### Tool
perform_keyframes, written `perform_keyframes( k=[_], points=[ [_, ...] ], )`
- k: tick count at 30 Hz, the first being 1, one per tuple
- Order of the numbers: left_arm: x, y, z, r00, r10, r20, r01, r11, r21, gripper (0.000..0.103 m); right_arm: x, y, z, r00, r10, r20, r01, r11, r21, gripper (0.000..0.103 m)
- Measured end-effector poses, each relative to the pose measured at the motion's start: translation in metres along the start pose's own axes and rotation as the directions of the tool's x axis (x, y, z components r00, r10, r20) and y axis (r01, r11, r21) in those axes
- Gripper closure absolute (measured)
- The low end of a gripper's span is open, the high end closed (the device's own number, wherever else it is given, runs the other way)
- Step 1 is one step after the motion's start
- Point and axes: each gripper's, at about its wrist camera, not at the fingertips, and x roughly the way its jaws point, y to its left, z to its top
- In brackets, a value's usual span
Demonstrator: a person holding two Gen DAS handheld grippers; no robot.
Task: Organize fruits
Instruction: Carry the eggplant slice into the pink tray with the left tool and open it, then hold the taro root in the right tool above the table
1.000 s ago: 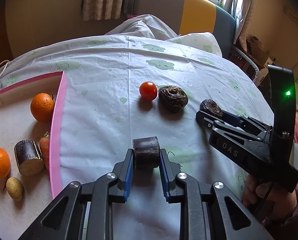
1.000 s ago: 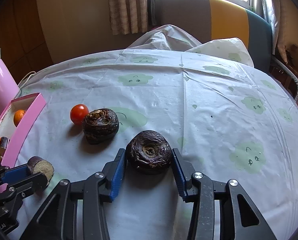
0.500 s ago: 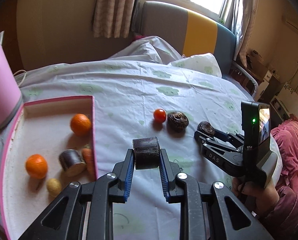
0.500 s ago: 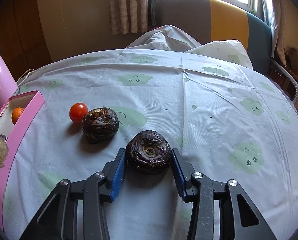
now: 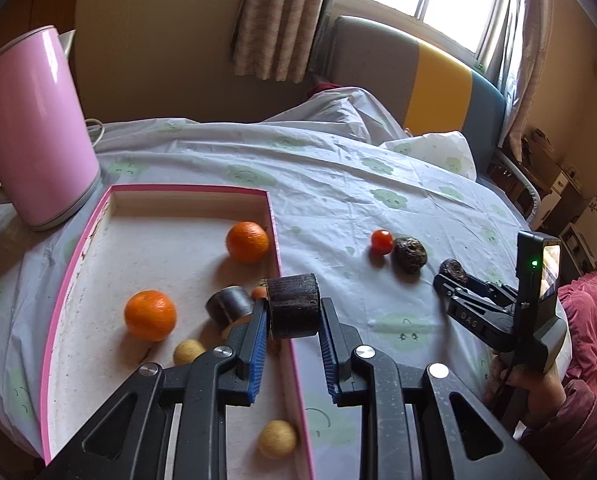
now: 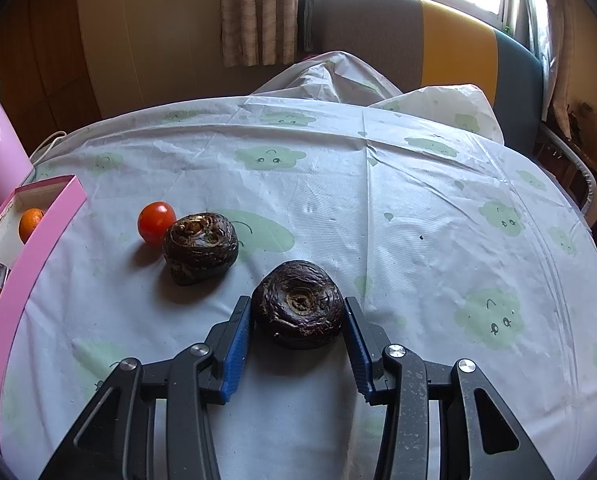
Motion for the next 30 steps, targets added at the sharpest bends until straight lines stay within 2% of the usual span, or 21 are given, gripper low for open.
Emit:
perform_keyframes(
  k=[5,13,16,24,26,30],
  points=[
    [0.004,0.016,0.002,1.000,0.023,-0.010,-0.023,1.000,-0.019,0.079,0.000,0.000,0.000,1.000,0.000,0.000,0.000,1.000,0.000,0.058],
    [0.020,0.078,0.032,0.997,0.077,-0.008,-0.077,0.986,-0.148,0.079,0.000,0.000,0.000,1.000,0.001,0.000,-0.001,1.000,0.001,0.058],
    [0.027,0.093,0.038,0.995,0.099,-0.010,-0.099,0.982,-0.162,0.079,0.000,0.000,0.000,1.000,0.001,0.000,-0.001,1.000,0.000,0.058],
    [0.045,0.101,0.039,0.994,0.106,-0.029,-0.110,0.979,-0.169,0.078,0.000,0.000,0.000,1.000,0.001,0.000,-0.001,1.000,0.000,0.058],
    [0.048,0.101,0.040,0.994,0.107,-0.031,-0.110,0.979,-0.172,0.073,0.000,0.000,0.000,1.000,0.001,0.000,-0.001,1.000,0.000,0.058],
    [0.044,0.097,0.037,0.993,0.117,-0.034,-0.122,0.976,-0.179,0.072,0.000,0.000,0.000,1.000,0.000,0.000,0.000,1.000,0.000,0.058]
  ],
)
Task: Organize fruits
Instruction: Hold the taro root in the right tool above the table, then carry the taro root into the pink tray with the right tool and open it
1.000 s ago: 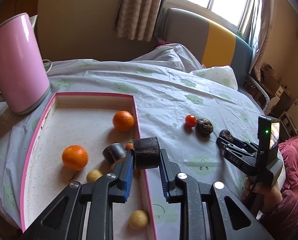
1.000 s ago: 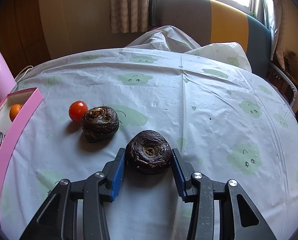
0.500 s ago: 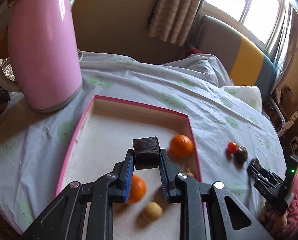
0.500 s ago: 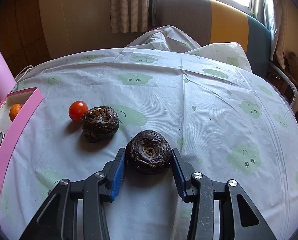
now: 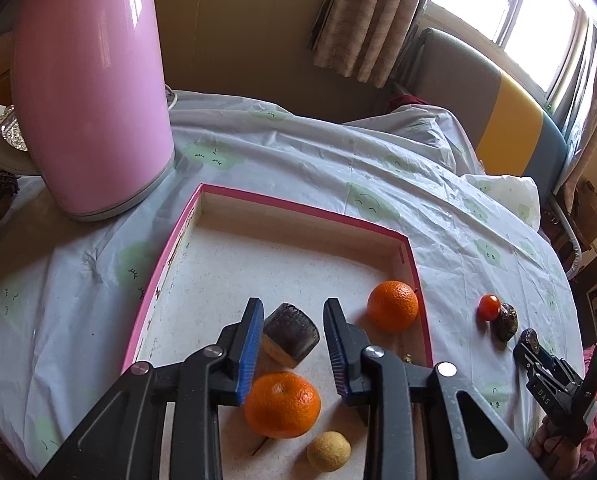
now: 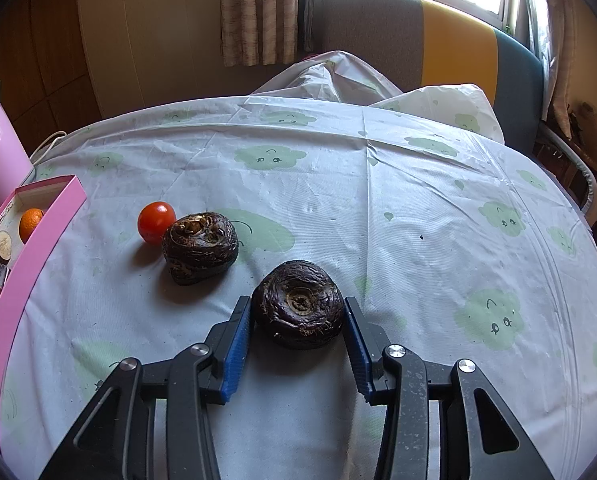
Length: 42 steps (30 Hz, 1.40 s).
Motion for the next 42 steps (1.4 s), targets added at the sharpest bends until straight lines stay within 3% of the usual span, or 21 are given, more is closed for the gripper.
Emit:
perform_keyframes(
  k=[7,26,42],
  points=[
    [-0.018,0.000,-0.018,0.999,0.048,0.010,-0.048,0.999,-0.020,0.072,0.000,0.000,0.000,1.000,0.000,0.000,0.000,1.000,0.000,0.058],
    [-0.046,-0.011,-0.057,0.999,0.034,0.019,-0.035,0.999,0.028,0.072,0.000,0.003,0.001,1.000,-0.015,-0.003,0.015,1.000,-0.014,0.058],
    [-0.051,-0.001,-0.064,0.999,0.038,0.030,-0.039,0.999,0.026,0.072,-0.007,0.011,-0.001,0.999,-0.050,-0.020,0.049,0.998,-0.043,0.059]
  ],
)
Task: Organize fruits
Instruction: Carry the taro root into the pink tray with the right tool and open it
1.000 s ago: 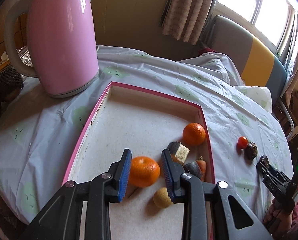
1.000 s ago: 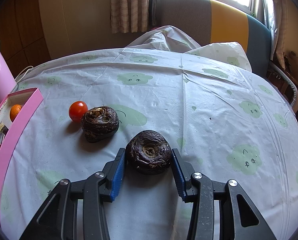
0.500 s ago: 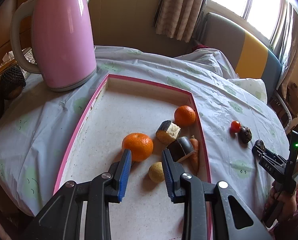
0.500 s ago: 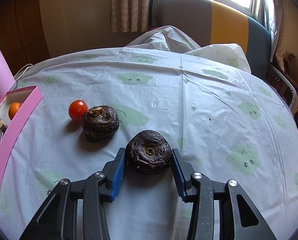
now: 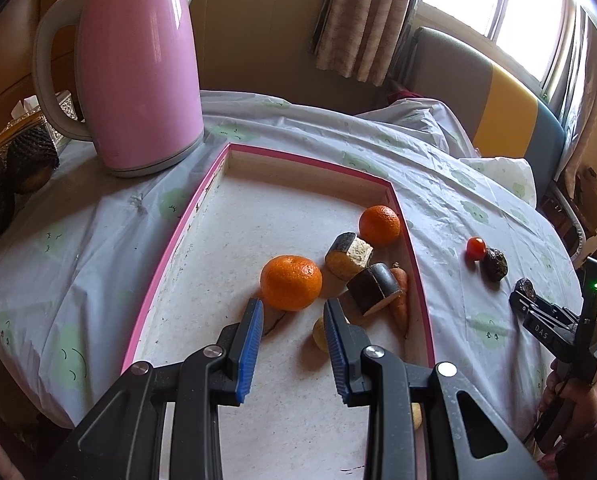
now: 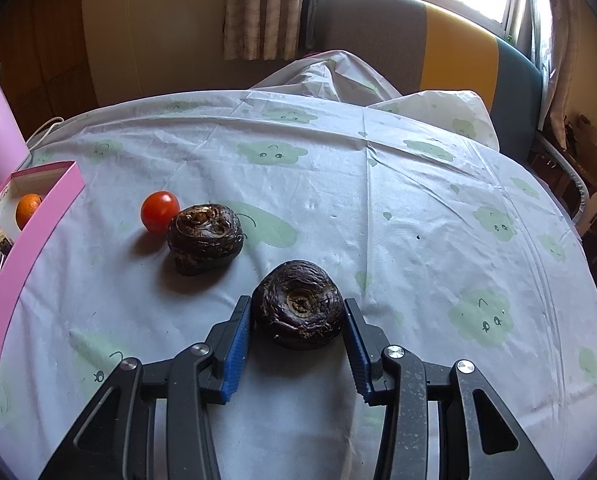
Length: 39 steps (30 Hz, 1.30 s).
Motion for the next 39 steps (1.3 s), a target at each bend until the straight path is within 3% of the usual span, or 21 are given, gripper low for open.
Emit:
perform_keyframes(
  k=[5,10,17,22,29,39],
  points=[
    [0.000,0.006,0.000,1.000,0.004,0.005,-0.004,1.000,-0.009,0.071,-0.014,0.017,-0.004,0.998,0.061,0.000,-0.061,0.998,-0.019,0.059],
    [-0.001,0.014,0.001,1.000,0.007,0.008,-0.007,0.999,-0.034,0.071,-0.035,0.059,-0.001,0.982,0.189,0.023,-0.187,0.979,-0.083,0.059],
    [-0.007,0.032,0.007,0.999,0.031,0.035,-0.028,0.997,-0.074,0.071,-0.076,0.133,0.008,0.919,0.392,0.049,-0.373,0.901,-0.220,0.059],
    [-0.009,0.043,0.009,0.998,0.047,0.044,-0.043,0.994,-0.102,0.071,-0.086,0.182,0.008,0.872,0.490,0.003,-0.468,0.834,-0.292,0.059],
    [-0.008,0.045,0.007,0.998,0.047,0.040,-0.043,0.993,-0.110,0.071,-0.076,0.212,-0.004,0.862,0.503,-0.061,-0.497,0.814,-0.302,0.056],
    [-0.009,0.024,0.005,0.999,0.013,0.038,-0.011,0.999,-0.053,0.071,-0.083,0.183,0.001,0.873,0.488,-0.006,-0.476,0.848,-0.234,0.052]
  ],
)
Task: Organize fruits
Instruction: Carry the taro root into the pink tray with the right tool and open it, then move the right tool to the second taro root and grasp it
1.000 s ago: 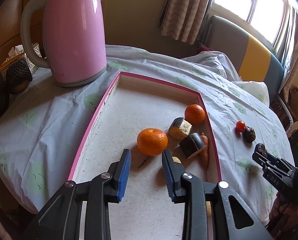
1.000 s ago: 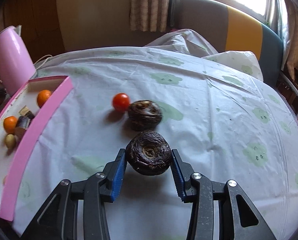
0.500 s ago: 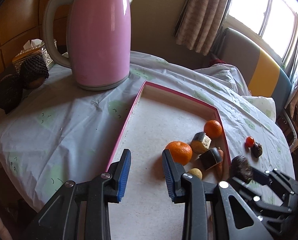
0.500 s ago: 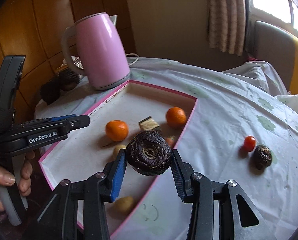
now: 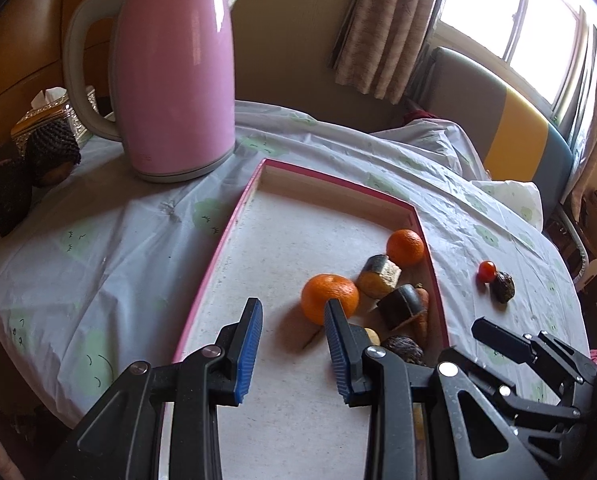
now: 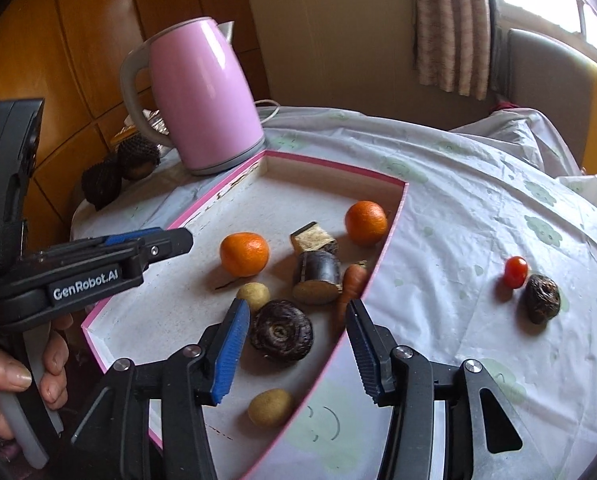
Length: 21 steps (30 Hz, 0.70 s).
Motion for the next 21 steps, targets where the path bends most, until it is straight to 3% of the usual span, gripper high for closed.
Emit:
perform_keyframes(
  k=[21],
  points=[
    [0.002,-0.055,-0.007,0.998,-0.054,-0.026,0.057,0.987,0.151,0.071,-0.035,-0.083,-0.020,0.984,-0.175,0.038,0.163,0.965,0.207,0.051]
  ],
)
